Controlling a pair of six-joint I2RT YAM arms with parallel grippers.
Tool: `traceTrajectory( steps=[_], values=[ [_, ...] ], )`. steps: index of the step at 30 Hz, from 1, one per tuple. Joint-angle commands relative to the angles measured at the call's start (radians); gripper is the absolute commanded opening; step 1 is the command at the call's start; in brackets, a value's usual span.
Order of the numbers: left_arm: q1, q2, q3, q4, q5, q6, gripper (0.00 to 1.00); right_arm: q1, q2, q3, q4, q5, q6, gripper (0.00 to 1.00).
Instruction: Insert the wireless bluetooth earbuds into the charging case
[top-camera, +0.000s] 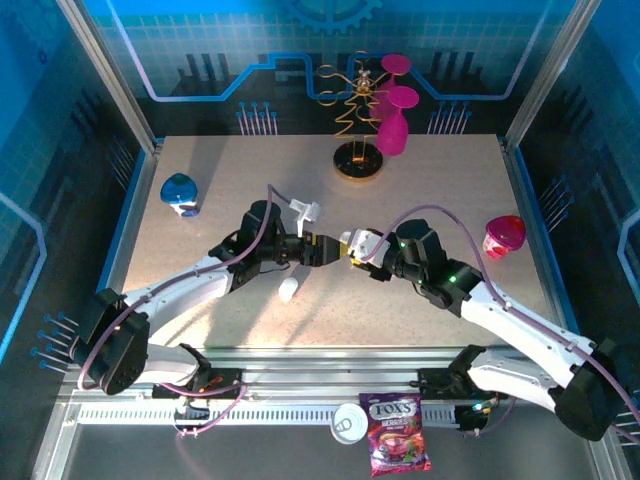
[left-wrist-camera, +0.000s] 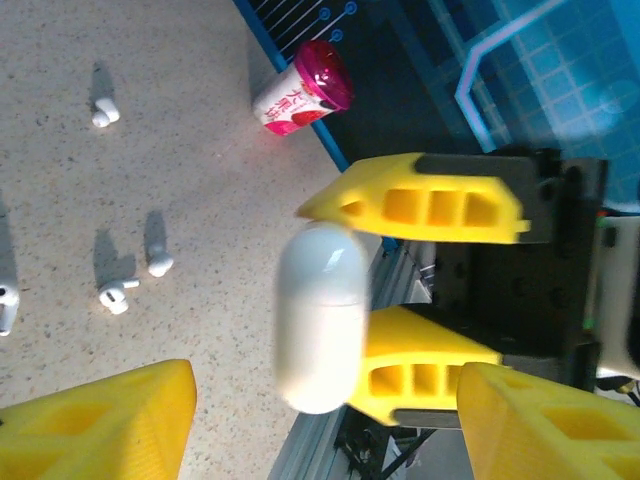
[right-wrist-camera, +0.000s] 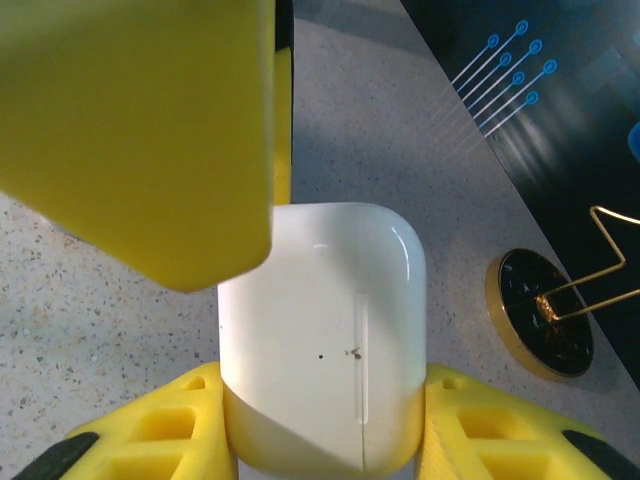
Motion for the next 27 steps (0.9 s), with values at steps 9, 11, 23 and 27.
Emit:
traceTrajectory(
  steps=[9,11,23,27],
  values=[
    [-0.013,0.023,0.032,0.033,0.019,-0.003,0.51,0.004,0.013,0.049,0.050,-0.047,0.025,0.32],
    [-0.015,0.023,0.029,0.042,0.018,-0.009,0.47,0.005,0.016,0.050,0.052,-0.049,0.027,0.32],
    [-0.019,0.043,0.034,0.110,0.013,-0.051,0.38,0.011,0.030,0.053,0.054,-0.075,0.034,0.32],
    [-0.020,0.049,0.033,0.128,0.017,-0.058,0.31,0.012,0.034,0.055,0.055,-0.078,0.036,0.32]
  ],
)
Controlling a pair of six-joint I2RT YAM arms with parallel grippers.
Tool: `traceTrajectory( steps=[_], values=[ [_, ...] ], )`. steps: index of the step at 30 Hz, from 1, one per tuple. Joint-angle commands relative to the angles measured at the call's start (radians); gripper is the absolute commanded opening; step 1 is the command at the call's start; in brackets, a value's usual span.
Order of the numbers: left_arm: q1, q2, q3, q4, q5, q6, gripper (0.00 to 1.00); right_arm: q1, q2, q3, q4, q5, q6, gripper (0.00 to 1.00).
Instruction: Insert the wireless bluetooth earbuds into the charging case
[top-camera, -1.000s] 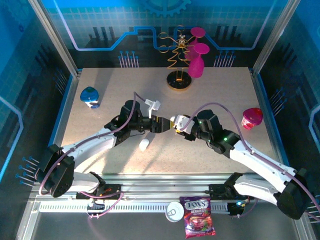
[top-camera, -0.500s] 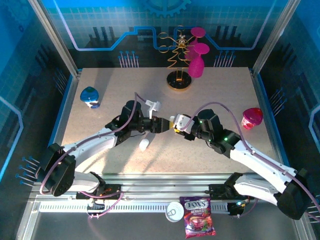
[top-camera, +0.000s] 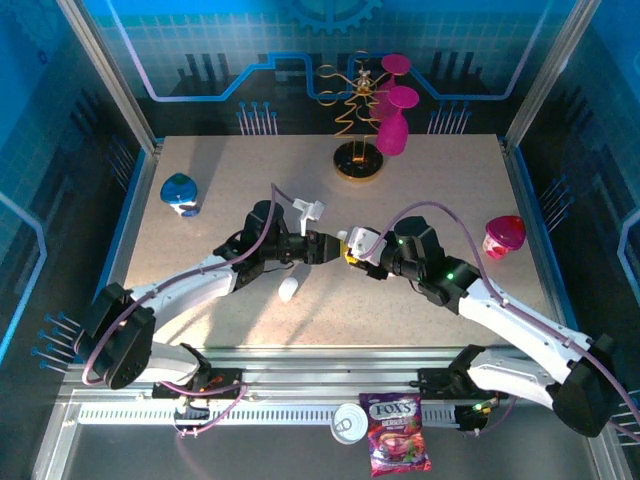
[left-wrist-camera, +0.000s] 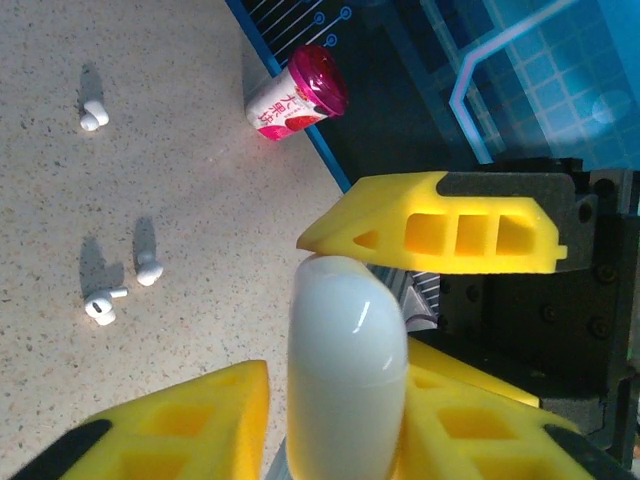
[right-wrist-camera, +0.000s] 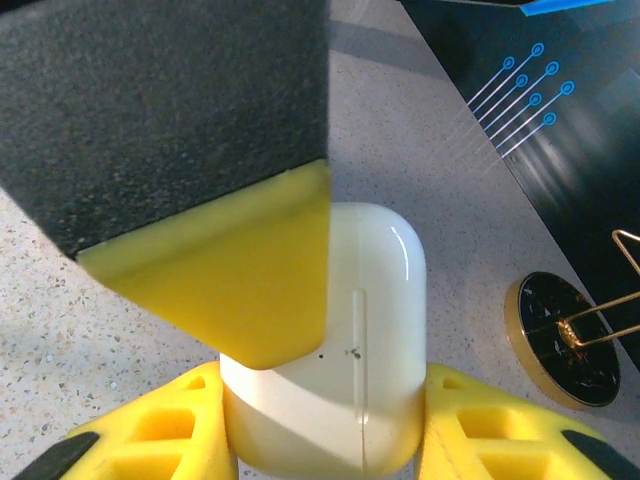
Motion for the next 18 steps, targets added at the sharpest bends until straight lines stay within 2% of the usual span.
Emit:
traceTrajectory(
  steps=[1,5,9,11,13,15,18],
  values=[
    [-0.010,0.013,0.029,0.049,0.014,-0.018,0.27,0.010,0.003,0.035,0.036,-0.025,0.017,0.32],
    [-0.009,0.014,0.011,0.077,0.021,-0.011,0.08,0.010,0.001,0.031,0.040,-0.010,0.023,0.35],
    [-0.009,0.002,-0.030,0.164,0.033,0.037,0.06,-0.002,-0.028,0.021,0.061,-0.034,0.056,0.58],
    [-0.008,-0.014,-0.067,0.248,0.055,0.109,0.06,-0.034,-0.065,0.016,0.067,-0.130,0.106,0.71],
    [-0.008,-0.029,-0.097,0.318,0.077,0.188,0.06,-0.094,-0.106,0.010,0.071,-0.293,0.180,0.80],
    [-0.008,-0.041,-0.118,0.365,0.094,0.258,0.07,-0.166,-0.140,0.008,0.094,-0.458,0.297,0.83],
    [-0.008,-0.050,-0.129,0.412,0.153,0.355,0.08,-0.252,-0.160,0.027,0.114,-0.595,0.452,0.84]
  ],
)
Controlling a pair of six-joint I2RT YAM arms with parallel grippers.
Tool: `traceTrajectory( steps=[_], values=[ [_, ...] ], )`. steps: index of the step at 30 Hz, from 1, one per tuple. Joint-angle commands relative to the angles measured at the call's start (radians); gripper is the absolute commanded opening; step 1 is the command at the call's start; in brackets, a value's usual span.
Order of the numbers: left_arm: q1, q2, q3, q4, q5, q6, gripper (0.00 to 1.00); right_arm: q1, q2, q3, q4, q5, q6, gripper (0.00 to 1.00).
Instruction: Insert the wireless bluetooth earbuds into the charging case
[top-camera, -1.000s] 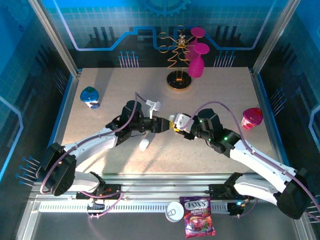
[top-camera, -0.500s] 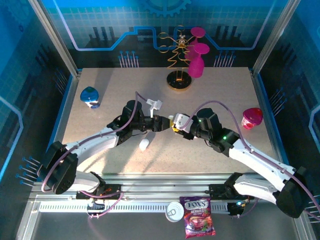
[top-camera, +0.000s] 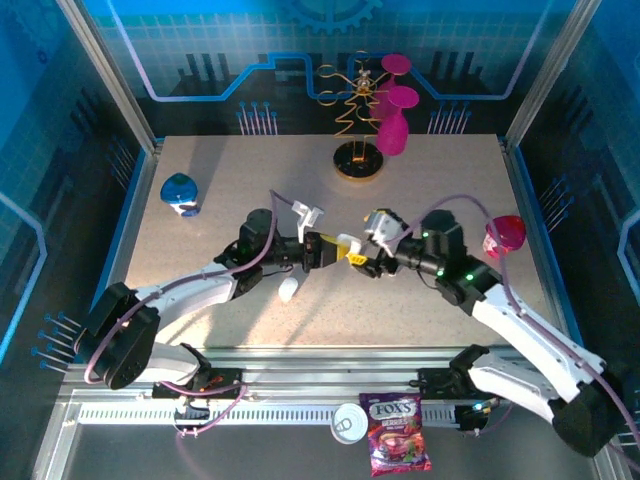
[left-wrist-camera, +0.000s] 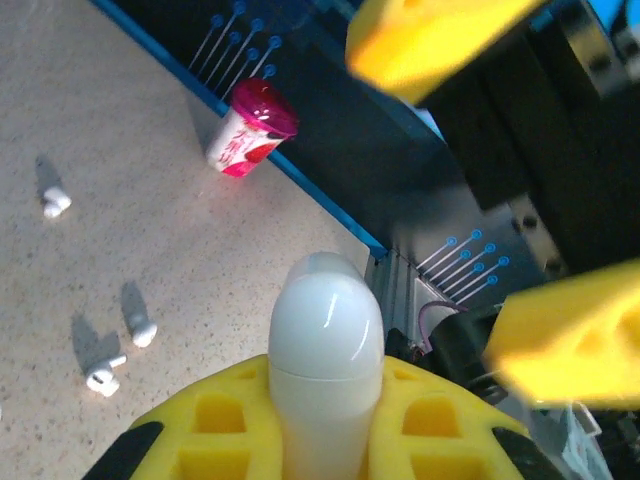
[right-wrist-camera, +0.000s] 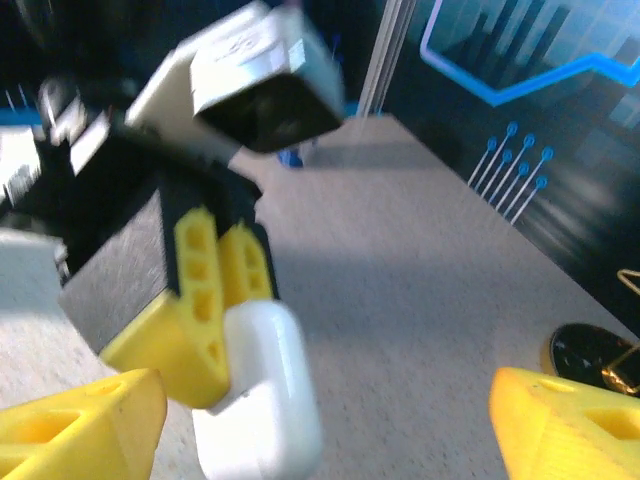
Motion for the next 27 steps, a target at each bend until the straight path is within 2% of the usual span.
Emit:
traceTrajectory(
  steps=[1,5,9,22,27],
  values=[
    [-0.008,-0.041,-0.009,0.140,0.105,0.181,0.08,-0.083,-0.020,0.034,0.048,-0.275,0.236,0.84],
    [-0.008,-0.052,0.001,0.155,0.139,0.234,0.09,-0.144,-0.008,0.066,0.015,-0.363,0.311,0.84],
    [-0.008,-0.065,0.014,0.155,0.155,0.261,0.09,-0.147,0.022,0.082,-0.010,-0.406,0.307,0.84],
    [-0.022,-0.086,0.044,0.124,0.139,0.256,0.09,-0.136,0.081,0.097,-0.047,-0.395,0.260,0.84],
    [-0.029,-0.076,0.048,0.140,0.153,0.249,0.09,-0.130,0.086,0.090,-0.034,-0.352,0.264,0.84]
  ],
)
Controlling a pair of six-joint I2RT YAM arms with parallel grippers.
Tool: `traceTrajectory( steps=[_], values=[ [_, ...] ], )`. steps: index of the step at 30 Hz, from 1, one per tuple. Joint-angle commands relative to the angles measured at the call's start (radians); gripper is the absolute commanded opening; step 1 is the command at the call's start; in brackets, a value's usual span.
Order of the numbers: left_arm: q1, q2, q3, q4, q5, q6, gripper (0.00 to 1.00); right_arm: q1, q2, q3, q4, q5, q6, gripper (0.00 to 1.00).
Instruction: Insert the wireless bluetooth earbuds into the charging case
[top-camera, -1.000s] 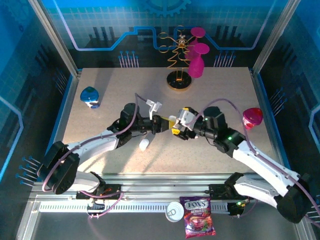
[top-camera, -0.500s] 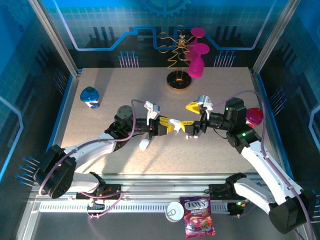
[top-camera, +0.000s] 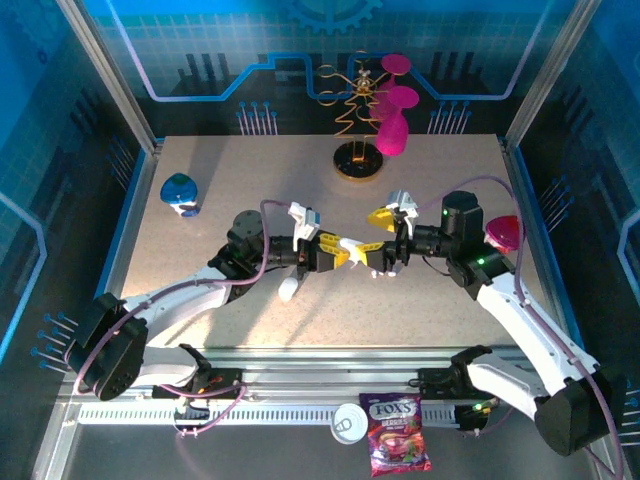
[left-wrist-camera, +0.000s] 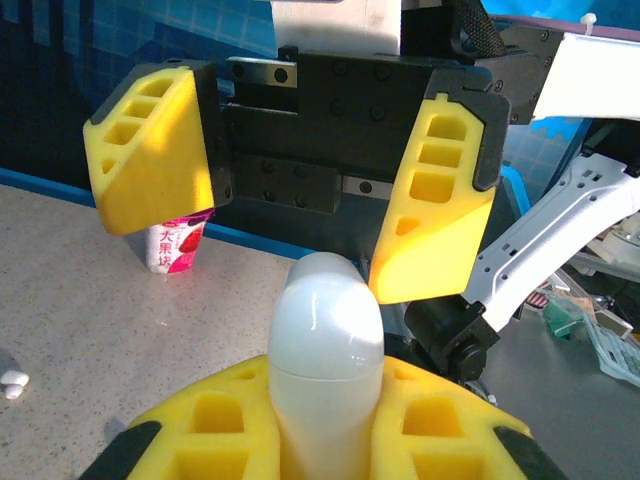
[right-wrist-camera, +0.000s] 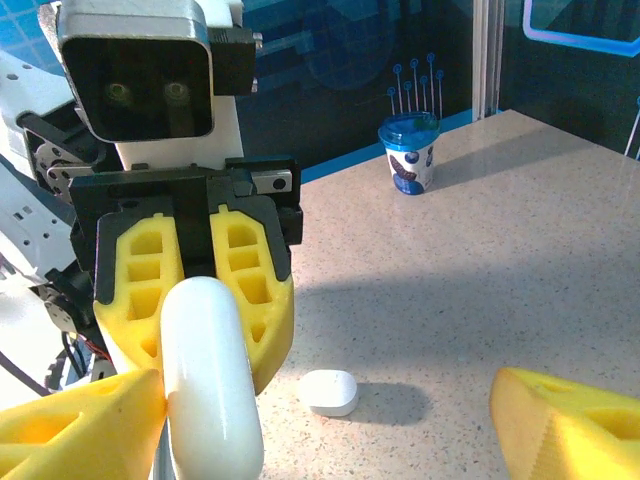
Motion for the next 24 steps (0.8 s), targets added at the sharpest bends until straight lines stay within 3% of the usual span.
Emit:
traceTrajectory(
  steps=[1,12,24],
  values=[
    [-0.016,-0.014,0.034,0.035,0.024,0.015,0.10,0.006,-0.001,0.022,-0.001,0.028,-0.008,0.84],
    [-0.017,-0.020,0.024,0.033,0.067,0.027,0.10,-0.022,-0.026,0.009,0.036,0.186,0.041,0.84],
    [-0.018,-0.015,0.002,0.050,0.072,0.049,0.10,-0.041,-0.065,0.002,0.060,0.139,0.067,0.85]
  ],
)
